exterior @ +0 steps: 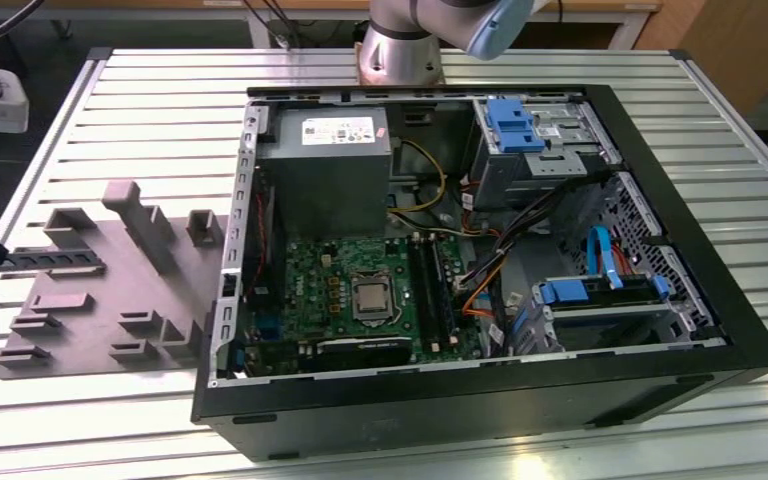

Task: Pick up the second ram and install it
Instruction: 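Pick up the second ram and move it above second insertion slot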

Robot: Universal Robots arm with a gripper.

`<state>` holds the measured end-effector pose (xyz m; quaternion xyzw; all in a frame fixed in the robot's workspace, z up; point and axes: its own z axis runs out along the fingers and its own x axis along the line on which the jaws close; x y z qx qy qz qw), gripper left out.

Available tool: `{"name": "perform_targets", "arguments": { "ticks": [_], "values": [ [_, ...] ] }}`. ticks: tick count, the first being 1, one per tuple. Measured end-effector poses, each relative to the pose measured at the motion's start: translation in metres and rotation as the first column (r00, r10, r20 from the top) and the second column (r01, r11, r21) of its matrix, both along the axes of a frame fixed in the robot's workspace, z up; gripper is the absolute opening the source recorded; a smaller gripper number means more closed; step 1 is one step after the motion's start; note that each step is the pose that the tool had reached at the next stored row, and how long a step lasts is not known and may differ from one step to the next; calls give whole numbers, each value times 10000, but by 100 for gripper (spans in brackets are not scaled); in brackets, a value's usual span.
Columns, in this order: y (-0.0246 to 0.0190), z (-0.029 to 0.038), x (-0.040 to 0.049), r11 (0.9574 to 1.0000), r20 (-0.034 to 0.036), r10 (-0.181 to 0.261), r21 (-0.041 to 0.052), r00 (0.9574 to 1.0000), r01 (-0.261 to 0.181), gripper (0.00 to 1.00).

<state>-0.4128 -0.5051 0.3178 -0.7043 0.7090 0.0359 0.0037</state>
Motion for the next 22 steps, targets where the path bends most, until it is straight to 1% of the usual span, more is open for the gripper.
{"name": "perform_targets", "arguments": {
  "ticks": [13, 22],
  "values": [
    [0, 48, 0, 10000, 0, 0, 3, 10000, 0, 11],
    [0, 99, 0, 10000, -1, -1, 6, 10000, 1, 11]
  ]
}}
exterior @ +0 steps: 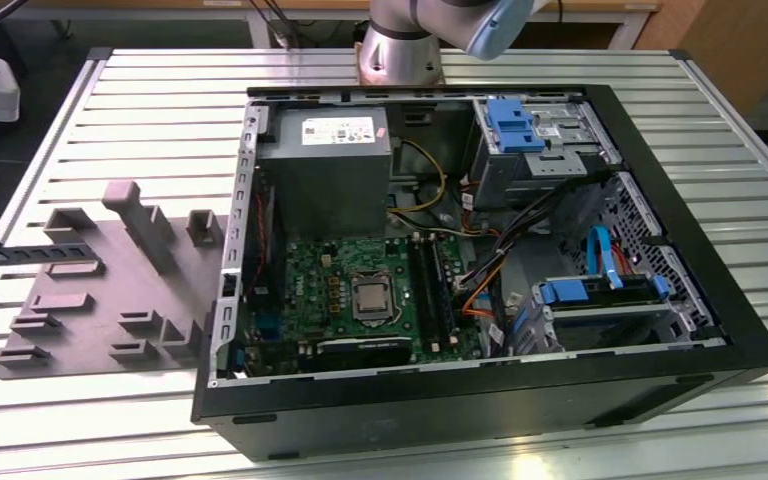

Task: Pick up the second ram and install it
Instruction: 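Pick up the second ram and move it above second insertion slot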

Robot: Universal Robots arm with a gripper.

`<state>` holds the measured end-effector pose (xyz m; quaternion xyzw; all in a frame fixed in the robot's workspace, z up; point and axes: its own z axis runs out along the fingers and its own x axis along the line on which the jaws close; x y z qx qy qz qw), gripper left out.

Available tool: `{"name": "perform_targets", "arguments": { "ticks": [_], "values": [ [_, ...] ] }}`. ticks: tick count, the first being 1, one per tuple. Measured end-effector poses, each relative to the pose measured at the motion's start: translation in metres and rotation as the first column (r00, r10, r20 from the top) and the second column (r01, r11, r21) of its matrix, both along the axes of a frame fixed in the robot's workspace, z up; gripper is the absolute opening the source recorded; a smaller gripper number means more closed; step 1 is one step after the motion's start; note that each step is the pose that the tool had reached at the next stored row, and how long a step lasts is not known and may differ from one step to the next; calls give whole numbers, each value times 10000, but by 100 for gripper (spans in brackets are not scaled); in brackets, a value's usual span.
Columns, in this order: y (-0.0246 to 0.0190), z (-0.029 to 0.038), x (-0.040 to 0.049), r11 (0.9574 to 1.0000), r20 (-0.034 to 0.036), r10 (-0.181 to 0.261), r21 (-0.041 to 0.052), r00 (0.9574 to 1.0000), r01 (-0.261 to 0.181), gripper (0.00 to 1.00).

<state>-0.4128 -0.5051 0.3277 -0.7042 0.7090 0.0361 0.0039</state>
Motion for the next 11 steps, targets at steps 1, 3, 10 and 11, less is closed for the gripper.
{"name": "perform_targets", "arguments": {
  "ticks": [1, 3, 10, 11],
  "values": [
    [0, 6, 0, 10000, 0, 0, 1, 10000, 0, 11],
    [0, 17, 0, 10000, 1, 0, 2, 10000, 0, 11],
    [0, 58, 0, 10000, 0, 0, 5, 10000, 0, 11],
    [0, 69, 0, 10000, 1, 0, 6, 10000, 0, 11]
  ]
}}
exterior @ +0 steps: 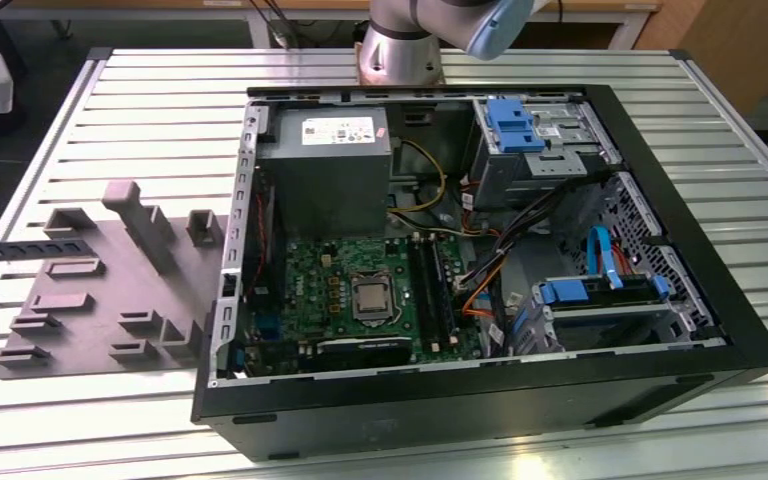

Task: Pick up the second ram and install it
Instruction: 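Pick up the second ram and move it above second insertion slot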

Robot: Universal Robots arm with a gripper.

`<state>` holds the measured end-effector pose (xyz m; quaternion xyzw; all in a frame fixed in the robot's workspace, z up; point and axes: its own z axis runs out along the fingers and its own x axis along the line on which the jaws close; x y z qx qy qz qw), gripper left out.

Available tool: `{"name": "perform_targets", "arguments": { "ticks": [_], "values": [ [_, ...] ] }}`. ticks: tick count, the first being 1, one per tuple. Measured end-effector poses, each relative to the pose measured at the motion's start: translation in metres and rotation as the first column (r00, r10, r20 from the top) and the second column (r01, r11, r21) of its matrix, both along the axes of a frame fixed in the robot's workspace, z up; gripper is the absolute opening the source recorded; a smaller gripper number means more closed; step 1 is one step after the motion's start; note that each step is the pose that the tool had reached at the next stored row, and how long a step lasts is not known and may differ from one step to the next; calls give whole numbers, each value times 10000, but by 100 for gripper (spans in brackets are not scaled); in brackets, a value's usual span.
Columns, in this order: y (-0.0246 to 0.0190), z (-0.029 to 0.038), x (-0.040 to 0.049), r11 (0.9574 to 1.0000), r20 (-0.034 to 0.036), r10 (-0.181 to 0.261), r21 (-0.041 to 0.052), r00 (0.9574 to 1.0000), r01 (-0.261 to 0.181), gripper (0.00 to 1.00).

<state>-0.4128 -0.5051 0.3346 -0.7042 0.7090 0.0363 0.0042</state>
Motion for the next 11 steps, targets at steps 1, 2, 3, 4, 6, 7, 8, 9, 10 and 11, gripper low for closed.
{"name": "perform_targets", "arguments": {
  "ticks": [1, 2, 3, 4, 6, 7, 8, 9, 10, 11],
  "values": [
    [0, 11, 0, 10000, 0, 0, 0, 10000, 0, 11],
    [0, 19, 0, 10000, 0, 0, 1, 10000, 0, 11],
    [0, 23, 0, 10000, 0, 0, 2, 10000, 0, 11],
    [0, 26, 0, 10000, 0, 0, 2, 10000, 0, 11],
    [0, 38, 0, 10000, -1, 0, 3, 10000, 0, 11],
    [0, 42, 0, 10000, -1, 0, 3, 10000, 0, 11],
    [0, 46, 0, 10000, 0, 0, 4, 10000, 0, 11],
    [0, 49, 0, 10000, -1, 0, 5, 10000, 0, 11],
    [0, 53, 0, 10000, 0, -1, 6, 10000, 1, 11],
    [0, 58, 0, 10000, 0, 0, 7, 10000, 0, 11]
  ]
}}
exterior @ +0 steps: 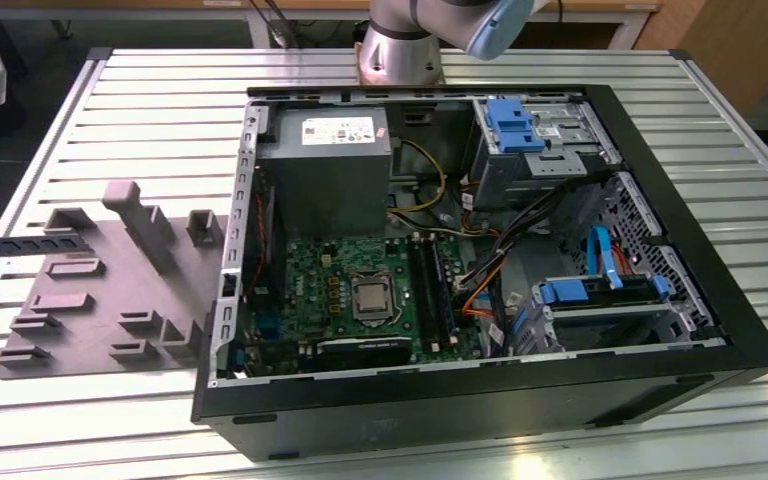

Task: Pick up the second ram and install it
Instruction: 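Pick up the second ram and move it above second insertion slot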

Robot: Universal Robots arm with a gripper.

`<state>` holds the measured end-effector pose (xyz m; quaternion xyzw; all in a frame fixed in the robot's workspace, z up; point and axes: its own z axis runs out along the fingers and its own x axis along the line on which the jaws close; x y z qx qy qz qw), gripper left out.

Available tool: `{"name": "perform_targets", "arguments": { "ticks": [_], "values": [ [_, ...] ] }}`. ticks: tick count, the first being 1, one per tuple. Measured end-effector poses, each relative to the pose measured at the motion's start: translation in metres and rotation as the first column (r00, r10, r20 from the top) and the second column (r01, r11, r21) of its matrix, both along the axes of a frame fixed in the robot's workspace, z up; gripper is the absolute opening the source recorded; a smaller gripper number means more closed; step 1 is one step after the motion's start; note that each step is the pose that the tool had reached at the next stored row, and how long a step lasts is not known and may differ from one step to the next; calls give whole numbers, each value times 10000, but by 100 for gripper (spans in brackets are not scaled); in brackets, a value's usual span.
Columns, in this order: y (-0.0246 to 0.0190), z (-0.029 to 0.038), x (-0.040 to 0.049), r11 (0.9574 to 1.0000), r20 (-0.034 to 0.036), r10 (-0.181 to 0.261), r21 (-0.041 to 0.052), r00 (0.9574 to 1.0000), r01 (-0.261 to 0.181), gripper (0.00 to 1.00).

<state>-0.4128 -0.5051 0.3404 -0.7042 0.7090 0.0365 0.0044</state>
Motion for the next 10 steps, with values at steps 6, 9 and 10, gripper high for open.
{"name": "perform_targets", "arguments": {
  "ticks": [6, 9, 10],
  "values": [
    [0, 18, 0, 10000, 1, 1, 5, 10000, -1, 11],
    [0, 28, 0, 10000, 0, 1, 7, 10000, -1, 11],
    [0, 30, 0, 10000, 0, 0, 8, 10000, 0, 11]
  ]
}}
